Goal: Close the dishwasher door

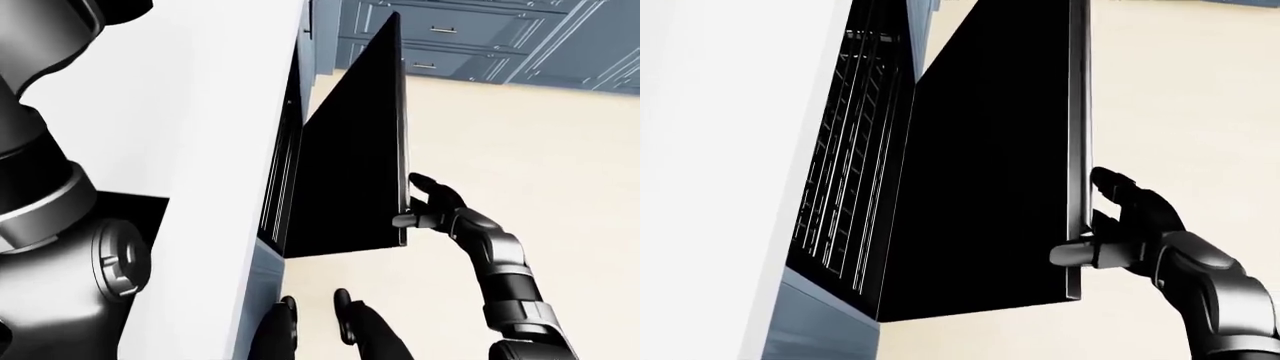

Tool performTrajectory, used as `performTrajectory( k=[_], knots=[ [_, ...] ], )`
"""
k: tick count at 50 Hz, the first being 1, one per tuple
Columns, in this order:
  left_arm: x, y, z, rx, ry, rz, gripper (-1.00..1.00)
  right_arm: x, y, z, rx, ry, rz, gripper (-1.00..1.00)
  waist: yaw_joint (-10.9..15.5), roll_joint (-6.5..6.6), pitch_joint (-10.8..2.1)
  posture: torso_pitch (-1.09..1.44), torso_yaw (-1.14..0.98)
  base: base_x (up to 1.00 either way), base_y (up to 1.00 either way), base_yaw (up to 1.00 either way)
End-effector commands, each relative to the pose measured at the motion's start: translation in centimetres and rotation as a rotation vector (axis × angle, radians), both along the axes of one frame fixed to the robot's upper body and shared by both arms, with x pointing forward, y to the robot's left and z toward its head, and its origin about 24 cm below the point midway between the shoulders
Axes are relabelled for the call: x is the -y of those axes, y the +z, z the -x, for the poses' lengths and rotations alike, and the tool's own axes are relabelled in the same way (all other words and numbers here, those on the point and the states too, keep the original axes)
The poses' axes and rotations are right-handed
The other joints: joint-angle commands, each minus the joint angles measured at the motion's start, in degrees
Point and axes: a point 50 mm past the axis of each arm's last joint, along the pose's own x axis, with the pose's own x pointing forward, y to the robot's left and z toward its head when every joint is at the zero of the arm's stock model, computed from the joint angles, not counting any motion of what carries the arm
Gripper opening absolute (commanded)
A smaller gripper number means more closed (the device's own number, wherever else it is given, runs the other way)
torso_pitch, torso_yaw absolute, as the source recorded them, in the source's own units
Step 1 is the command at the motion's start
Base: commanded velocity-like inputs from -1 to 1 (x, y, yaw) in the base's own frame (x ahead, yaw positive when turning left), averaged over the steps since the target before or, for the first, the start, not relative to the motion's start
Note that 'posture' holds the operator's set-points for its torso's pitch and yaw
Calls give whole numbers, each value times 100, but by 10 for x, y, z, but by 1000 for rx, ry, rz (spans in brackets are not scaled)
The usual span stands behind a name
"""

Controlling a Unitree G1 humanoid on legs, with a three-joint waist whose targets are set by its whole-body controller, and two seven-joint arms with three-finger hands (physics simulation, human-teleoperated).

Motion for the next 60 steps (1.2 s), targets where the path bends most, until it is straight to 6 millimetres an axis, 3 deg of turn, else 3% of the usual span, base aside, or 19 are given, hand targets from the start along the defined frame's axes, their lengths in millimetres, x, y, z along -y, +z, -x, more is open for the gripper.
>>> performTrajectory(
  k=[1,15,34,48,60],
  knots=[
    [-1,13,8,81,-4,14,100,-35,26,-10,112,176,-97,100,144,35,-257,79,21,0,0,0],
    [-6,15,10,82,10,18,100,-53,28,-11,119,233,-79,100,443,53,-269,79,28,0,0,0],
    [-21,18,14,85,63,19,100,-77,36,-21,127,297,-84,100,651,72,-267,79,37,0,0,0],
    [-21,15,12,84,69,10,100,-94,56,-20,148,339,-128,100,907,221,-307,79,42,0,0,0],
    [-29,16,14,76,93,20,100,-109,55,-21,145,382,-124,100,1236,340,-360,79,48,0,0,0]
  ],
)
